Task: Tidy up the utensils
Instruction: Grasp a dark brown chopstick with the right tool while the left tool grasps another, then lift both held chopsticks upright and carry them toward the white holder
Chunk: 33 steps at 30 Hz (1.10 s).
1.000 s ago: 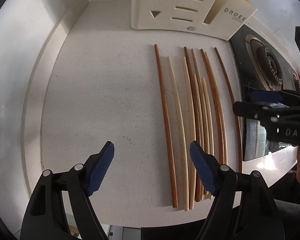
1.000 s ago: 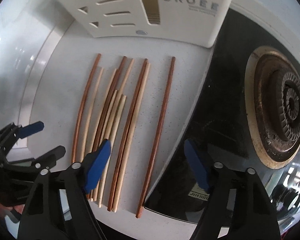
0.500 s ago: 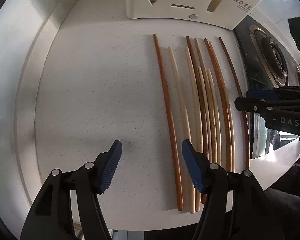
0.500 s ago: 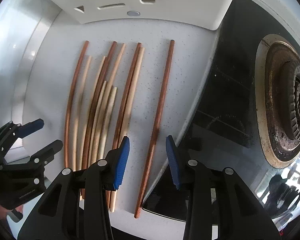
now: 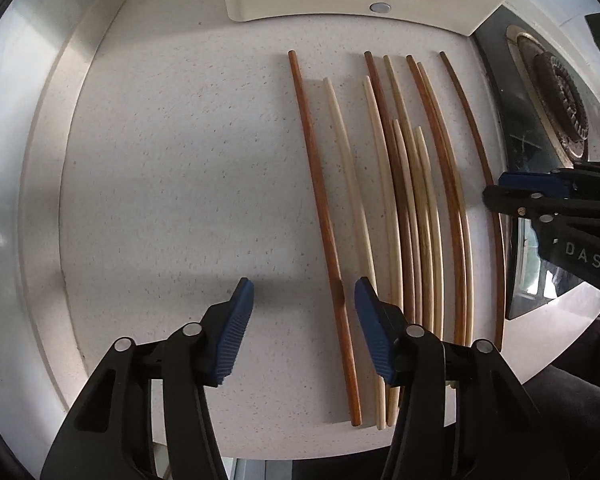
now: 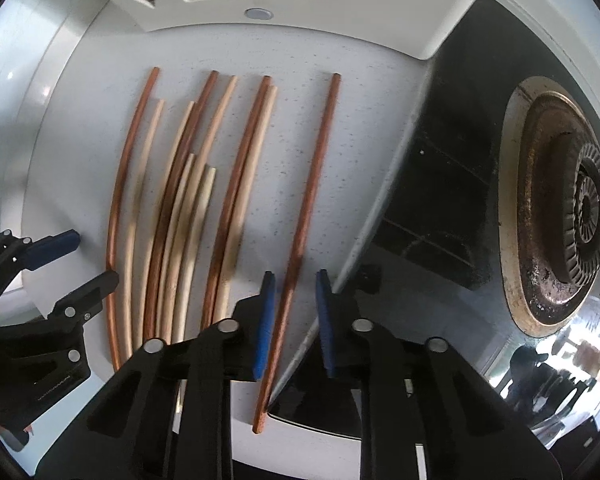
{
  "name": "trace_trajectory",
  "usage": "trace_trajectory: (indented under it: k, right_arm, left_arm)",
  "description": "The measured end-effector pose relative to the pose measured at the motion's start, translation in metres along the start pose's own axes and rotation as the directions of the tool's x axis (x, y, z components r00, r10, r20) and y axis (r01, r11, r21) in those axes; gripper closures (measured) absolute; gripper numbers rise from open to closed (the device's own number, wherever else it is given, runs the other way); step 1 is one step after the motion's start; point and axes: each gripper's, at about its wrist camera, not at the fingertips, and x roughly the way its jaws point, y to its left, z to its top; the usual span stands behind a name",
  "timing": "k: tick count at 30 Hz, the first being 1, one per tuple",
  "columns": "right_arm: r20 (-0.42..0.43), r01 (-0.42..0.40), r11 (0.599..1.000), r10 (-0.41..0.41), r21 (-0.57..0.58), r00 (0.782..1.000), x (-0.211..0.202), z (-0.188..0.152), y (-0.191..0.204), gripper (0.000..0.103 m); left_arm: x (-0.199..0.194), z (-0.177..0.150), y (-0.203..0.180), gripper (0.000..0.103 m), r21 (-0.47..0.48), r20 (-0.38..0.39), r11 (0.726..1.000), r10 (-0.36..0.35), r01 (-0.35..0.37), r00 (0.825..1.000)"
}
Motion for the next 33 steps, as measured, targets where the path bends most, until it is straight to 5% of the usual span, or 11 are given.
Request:
trace_trajectory:
  k: [9, 13, 20, 33]
  right_arm:
    - [-0.057, -0.037, 0.999, 0.039, 0.04, 0.998, 0.0, 0.01, -0.021, 0.094]
    - [-0.087, -0.062, 0.997, 0.065, 0.034, 0.994, 0.007, 0.017, -0.029, 0.095]
    - [-0.073, -0.074, 0.997, 0.076, 0.03, 0.994, 0.009, 0.014, -0.032, 0.096]
    - [0.062, -0.133, 0.99, 0.136, -0.04, 0.989, -0.02, -0.019, -0.028, 0.096]
  left_arm:
    - [0.008, 0.021, -0.019, 0.064, 0.032, -0.094, 0.996, 0.086, -0.084, 0.992]
    - [0.007, 0.029, -0.017, 0.092, 0.019, -0.119, 0.996, 0.092, -0.091, 0.989]
    - [0.008, 0.035, 0.009, 0.096, -0.008, -0.138, 0.998, 0.056, -0.058, 0.989]
    - [-0.041, -0.001, 0.037, 0.096, -0.088, 0.058, 0.996, -0.03, 0.035, 0.998]
